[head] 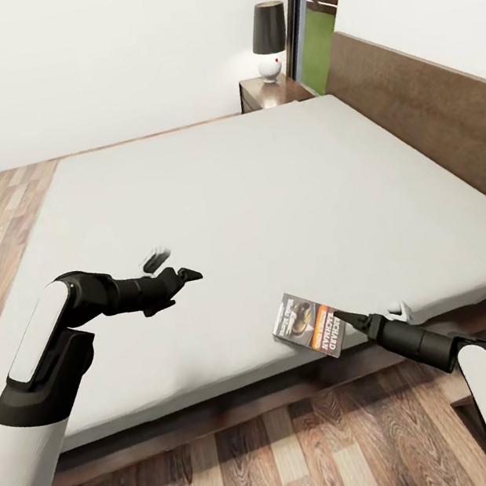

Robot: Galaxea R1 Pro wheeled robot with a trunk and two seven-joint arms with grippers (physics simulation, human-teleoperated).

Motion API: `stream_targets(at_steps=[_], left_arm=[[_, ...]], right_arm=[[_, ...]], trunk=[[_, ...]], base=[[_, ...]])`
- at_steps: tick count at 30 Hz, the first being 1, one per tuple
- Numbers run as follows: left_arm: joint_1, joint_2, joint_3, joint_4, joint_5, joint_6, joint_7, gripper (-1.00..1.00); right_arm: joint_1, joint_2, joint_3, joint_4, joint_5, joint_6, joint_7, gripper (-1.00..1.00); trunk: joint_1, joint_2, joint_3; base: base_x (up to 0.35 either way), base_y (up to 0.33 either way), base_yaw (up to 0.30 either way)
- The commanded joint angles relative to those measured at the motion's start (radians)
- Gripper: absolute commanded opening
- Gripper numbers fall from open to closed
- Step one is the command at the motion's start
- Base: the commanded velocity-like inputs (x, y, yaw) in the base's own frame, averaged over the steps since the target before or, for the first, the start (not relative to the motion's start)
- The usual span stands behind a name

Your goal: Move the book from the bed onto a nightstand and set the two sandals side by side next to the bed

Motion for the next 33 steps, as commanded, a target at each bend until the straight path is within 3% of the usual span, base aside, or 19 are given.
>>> stream_targets(at_steps=[1, 19, 24, 28, 29, 33], left_arm=[[-0.001, 0.0, -0.001, -0.001, 0.008, 0.002, 0.01, 1.0], [0.009, 0.004, -0.001, -0.001, 0.009, 0.004, 0.009, 1.0], [0.034, 0.002, -0.003, -0.001, 0.008, 0.005, 0.004, 1.0], [0.054, 0.002, -0.002, -0.001, 0.008, 0.005, 0.004, 1.0], [0.074, 0.002, -0.001, -0.001, 0.008, 0.006, 0.003, 1.0], [0.09, 0.003, 0.0, -0.001, 0.008, 0.006, 0.002, 1.0]], right_arm=[[-0.001, 0.0, -0.002, 0.0, 0.009, 0.004, 0.01, 1.0], [0.001, 0.008, -0.002, 0.007, -0.006, 0.004, 0.003, 1.0], [0.009, 0.026, -0.007, 0.054, -0.007, 0.004, -0.007, 1.0], [0.017, 0.034, -0.032, 0.099, -0.008, 0.004, -0.016, 1.0], [0.022, 0.037, -0.057, 0.127, -0.008, 0.004, -0.02, 1.0], [0.025, 0.038, -0.071, 0.143, -0.008, 0.004, -0.023, 1.0]], trunk=[[0.0, 0.0, 0.001], [0.0, 0.0, 0.03], [0.0, 0.0, 0.038], [0.0, 0.0, 0.045], [0.0, 0.0, 0.046], [0.0, 0.0, 0.053]], base=[[-0.009, 0.0, 0.0], [-0.002, 0.0, 0.0], [0.0, 0.0, 0.0], [0.0, 0.0, 0.0], [0.0, 0.0, 0.0], [0.0, 0.0, 0.0]])
